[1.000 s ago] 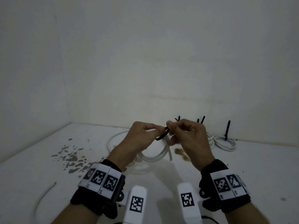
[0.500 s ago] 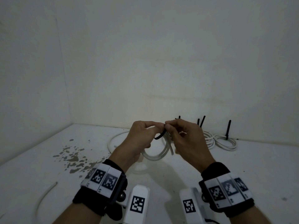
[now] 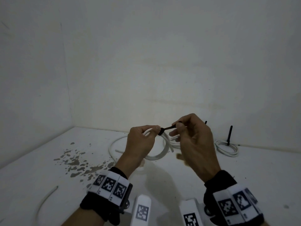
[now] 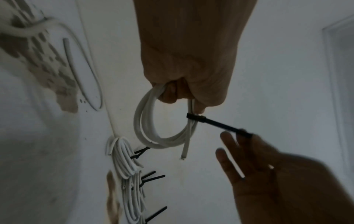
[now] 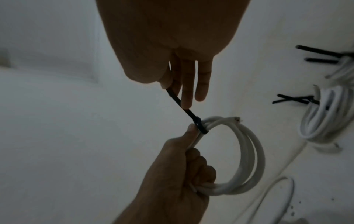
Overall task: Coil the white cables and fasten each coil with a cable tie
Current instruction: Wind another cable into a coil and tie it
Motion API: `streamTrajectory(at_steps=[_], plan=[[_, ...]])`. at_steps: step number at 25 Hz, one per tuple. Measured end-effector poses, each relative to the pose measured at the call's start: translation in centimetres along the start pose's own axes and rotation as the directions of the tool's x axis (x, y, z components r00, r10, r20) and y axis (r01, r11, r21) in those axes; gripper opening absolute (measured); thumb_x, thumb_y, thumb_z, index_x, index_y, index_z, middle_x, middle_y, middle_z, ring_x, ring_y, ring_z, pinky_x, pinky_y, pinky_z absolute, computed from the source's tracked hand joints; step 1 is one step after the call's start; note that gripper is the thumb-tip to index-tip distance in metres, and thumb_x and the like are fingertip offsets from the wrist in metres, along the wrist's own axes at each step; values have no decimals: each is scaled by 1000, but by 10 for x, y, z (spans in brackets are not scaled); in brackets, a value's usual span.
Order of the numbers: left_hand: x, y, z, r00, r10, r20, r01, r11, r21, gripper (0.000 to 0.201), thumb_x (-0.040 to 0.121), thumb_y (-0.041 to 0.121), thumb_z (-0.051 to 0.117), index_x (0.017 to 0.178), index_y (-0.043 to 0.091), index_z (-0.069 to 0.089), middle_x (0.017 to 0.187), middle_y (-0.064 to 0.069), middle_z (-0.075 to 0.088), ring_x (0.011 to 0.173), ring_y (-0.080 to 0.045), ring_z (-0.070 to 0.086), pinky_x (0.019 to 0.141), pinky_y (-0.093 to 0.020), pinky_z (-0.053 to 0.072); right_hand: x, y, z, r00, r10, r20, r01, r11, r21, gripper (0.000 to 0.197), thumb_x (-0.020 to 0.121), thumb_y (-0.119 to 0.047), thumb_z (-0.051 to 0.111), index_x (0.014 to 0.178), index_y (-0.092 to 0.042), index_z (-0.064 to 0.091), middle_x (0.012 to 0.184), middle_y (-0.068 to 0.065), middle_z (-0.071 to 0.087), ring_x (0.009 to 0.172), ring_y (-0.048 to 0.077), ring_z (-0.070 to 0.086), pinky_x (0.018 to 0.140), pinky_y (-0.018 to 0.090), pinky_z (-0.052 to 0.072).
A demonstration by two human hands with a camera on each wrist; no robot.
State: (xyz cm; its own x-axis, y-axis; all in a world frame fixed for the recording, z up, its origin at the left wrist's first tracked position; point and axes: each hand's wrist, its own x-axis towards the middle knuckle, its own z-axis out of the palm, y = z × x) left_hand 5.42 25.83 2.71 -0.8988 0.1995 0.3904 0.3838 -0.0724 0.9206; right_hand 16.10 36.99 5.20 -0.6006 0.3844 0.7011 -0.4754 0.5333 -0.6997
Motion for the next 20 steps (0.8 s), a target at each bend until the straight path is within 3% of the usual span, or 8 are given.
streamTrajectory(at_steps=[2, 4, 7, 9, 11, 13, 18, 20], plan=[[0, -5, 1, 997, 51, -51, -50, 999, 4, 16, 87, 27, 72, 74, 35, 76, 77, 14, 75, 79, -7, 70, 74, -26, 56, -5, -3, 7, 996, -61, 63, 65, 995, -77, 17, 97, -5, 55, 84, -14, 59, 75, -3, 67, 72, 11, 66, 61, 28, 54], [1, -10, 1, 997, 45, -67, -46, 999, 0, 14, 87, 22, 71, 78, 30, 77, 80, 12, 76, 82, -6, 70, 78, -29, 57, -13, -1, 18, 984, -121, 134, 141, 978, -156, 18, 94, -2, 56, 82, -14, 59, 68, -5, 65, 67, 12, 62, 56, 24, 49], [2, -18, -1, 997, 49, -66, -50, 999, -14, 11, 85, 15, 70, 84, 22, 78, 79, 8, 76, 79, -9, 71, 78, -37, 60, -23, 0, 32, 957, -174, 234, 228, 946, -230, 18, 91, 3, 58, 84, -13, 59, 64, -3, 62, 57, 16, 59, 53, 34, 48], [0, -18, -2, 992, 108, -71, -106, 993, 43, 11, 88, 19, 70, 82, 23, 78, 77, 11, 75, 79, -4, 70, 78, -31, 59, -16, -2, 28, 982, -120, 147, 141, 979, -146, 20, 93, 2, 57, 82, -15, 58, 67, -1, 63, 55, 20, 61, 51, 39, 51], [-3, -15, 0, 988, 154, -6, -154, 988, 28, 11, 89, 23, 71, 82, 23, 80, 79, 11, 76, 80, -5, 70, 76, -27, 57, 0, -7, 14, 997, 38, -60, -35, 998, 51, 16, 96, 0, 53, 83, -8, 57, 75, 7, 65, 51, 20, 60, 47, 32, 49], [-8, -10, 4, 981, 160, 111, -156, 986, -51, 9, 88, 24, 72, 85, 21, 80, 82, 9, 77, 82, -6, 71, 73, -23, 54, 15, -13, -4, 960, 199, -197, -142, 953, 267, 16, 98, 3, 48, 84, 1, 56, 77, 11, 63, 42, 16, 53, 44, 26, 44], [-9, -1, 2, 985, 118, 125, -108, 991, -84, 9, 88, 23, 71, 87, 19, 79, 66, 16, 72, 58, 7, 60, 51, -9, 41, 14, -20, -11, 973, 151, -174, -111, 969, 220, 15, 97, 4, 50, 84, 3, 57, 79, 10, 64, 43, 16, 52, 45, 25, 43], [-7, 4, 0, 993, 42, 112, -33, 996, -80, 10, 89, 26, 70, 86, 22, 80, 53, 14, 59, 44, -1, 46, 45, -13, 36, 15, -23, -10, 988, 85, -125, -64, 985, 162, 13, 97, -1, 55, 85, -1, 59, 85, 8, 68, 51, 19, 59, 51, 28, 48]])
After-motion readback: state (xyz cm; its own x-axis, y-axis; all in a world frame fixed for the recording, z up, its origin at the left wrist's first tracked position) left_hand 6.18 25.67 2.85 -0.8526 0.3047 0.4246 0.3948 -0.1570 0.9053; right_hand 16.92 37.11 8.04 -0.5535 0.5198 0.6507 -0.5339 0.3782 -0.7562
